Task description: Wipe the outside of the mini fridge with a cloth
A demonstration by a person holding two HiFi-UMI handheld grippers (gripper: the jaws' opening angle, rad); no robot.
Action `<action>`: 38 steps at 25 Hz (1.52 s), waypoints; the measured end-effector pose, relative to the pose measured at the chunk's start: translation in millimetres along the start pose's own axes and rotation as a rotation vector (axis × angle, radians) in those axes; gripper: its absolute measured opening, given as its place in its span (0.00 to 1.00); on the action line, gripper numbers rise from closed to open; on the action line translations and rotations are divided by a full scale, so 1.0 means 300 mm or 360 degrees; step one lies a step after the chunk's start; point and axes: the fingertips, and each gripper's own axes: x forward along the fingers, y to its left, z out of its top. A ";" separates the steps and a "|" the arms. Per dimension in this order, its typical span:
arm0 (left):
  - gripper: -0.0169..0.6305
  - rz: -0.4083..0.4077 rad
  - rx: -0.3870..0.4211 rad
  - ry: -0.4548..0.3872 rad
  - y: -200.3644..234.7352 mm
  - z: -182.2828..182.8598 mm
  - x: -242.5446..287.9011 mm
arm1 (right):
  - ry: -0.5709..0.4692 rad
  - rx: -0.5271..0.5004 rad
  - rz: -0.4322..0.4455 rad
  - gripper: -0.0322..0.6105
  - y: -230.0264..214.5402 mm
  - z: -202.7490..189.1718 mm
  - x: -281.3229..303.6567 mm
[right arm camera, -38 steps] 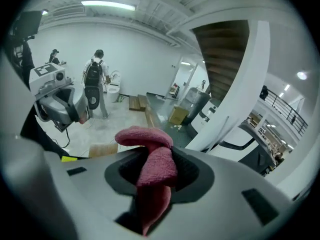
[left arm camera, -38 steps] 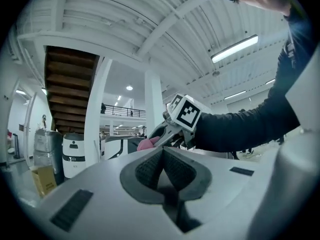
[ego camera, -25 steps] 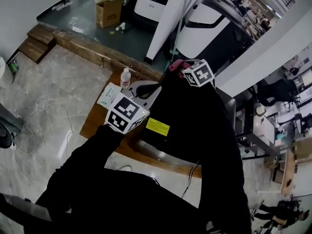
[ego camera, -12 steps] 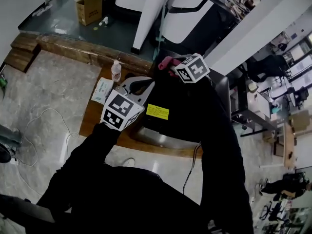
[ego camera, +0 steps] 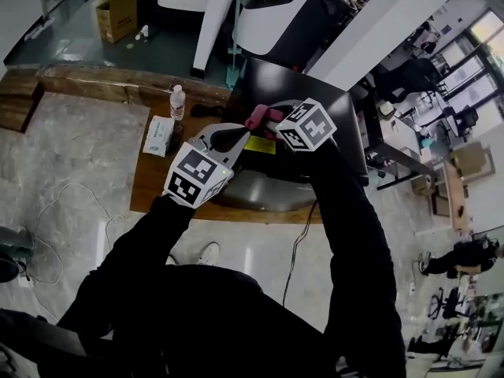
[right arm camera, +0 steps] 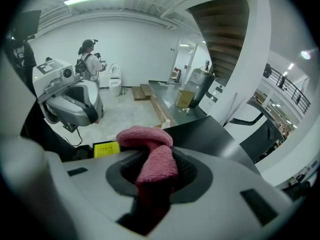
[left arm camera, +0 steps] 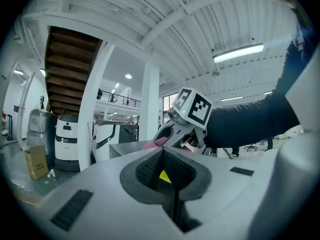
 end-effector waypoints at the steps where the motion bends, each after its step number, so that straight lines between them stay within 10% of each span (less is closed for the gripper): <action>1: 0.04 -0.0022 0.0006 0.0002 -0.021 -0.004 -0.017 | -0.0001 0.0006 -0.0002 0.22 0.034 -0.005 -0.016; 17: 0.04 -0.0133 -0.0026 -0.0079 -0.184 0.053 -0.146 | -0.0106 0.0158 -0.0045 0.23 0.194 -0.051 -0.244; 38: 0.04 0.0010 0.0116 -0.0187 -0.369 0.339 0.786 | -0.0184 -0.0032 -0.0225 0.25 -0.763 -0.464 -0.459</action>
